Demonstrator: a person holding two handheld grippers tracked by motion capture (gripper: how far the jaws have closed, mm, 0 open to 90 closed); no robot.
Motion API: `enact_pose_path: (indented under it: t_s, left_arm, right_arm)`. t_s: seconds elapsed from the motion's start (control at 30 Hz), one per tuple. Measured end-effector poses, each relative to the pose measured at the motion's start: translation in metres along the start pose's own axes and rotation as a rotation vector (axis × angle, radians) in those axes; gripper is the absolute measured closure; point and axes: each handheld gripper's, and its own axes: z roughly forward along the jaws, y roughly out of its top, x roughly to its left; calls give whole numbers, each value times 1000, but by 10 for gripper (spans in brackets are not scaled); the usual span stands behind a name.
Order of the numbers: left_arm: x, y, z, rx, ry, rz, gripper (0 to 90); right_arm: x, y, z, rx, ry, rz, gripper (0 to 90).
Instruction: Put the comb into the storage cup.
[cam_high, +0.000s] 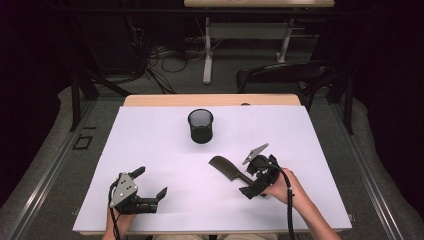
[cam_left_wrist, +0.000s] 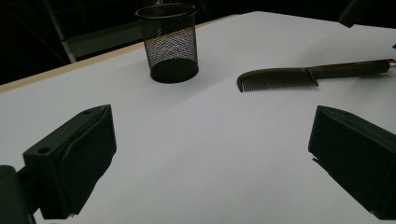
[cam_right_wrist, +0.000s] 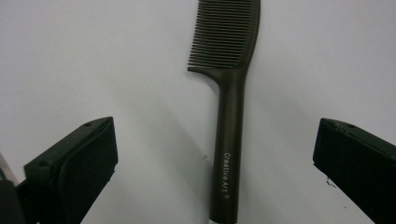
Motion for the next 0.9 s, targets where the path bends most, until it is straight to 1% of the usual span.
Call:
enact_pose_path:
  t_s: [0.03,0.1,0.13,0.17,0.3,0.33,0.4,0.53,0.57,0.67,0.73,0.77,0.8,0.87,0.9]
  left_arm:
    - [0,0,0,0,0,0,12]
    - [0,0,1,2,-2,-1,12]
    - [0,0,1,4,-3,0,12]
    - [-1,0,1,6,-6,0,12]
    - [-1,0,1,5,-6,5,12]
    - [0,0,1,3,-4,2,13]
    - [0,0,0,4,-3,1,13]
    - [0,0,0,2,-4,1,12]
    - [0,0,0,2,-4,2,13]
    - [0,0,0,2,-6,1,13]
    - [1,0,0,2,-7,0,13]
    - [1,0,0,2,-7,0,13]
    - [1,0,0,2,-6,0,13]
    - [1,0,0,1,-7,0,13]
    - [1,0,0,1,-7,1,13]
  right_arm:
    - [0,0,0,0,0,0,0]
    - [-3,4,3,30,-10,3,0]
    - [-3,4,3,30,-10,3,0]
    - [-5,6,7,49,-11,6,0]
    - [-6,11,9,63,-13,5,0]
    - [-6,15,12,83,-23,2,0]
    - [-6,18,14,103,-32,-7,0]
    - [-6,21,16,118,-31,-11,0]
    - [-6,23,19,135,-37,-13,0]
    - [-5,25,23,155,-45,-20,4]
    - [-4,27,26,176,-47,-30,38]
    - [-4,27,27,182,-48,-29,79]
    - [-4,27,27,182,-48,-29,79]
    - [-1,29,30,201,-62,-29,160]
    - [-2,30,31,205,-67,-39,186]
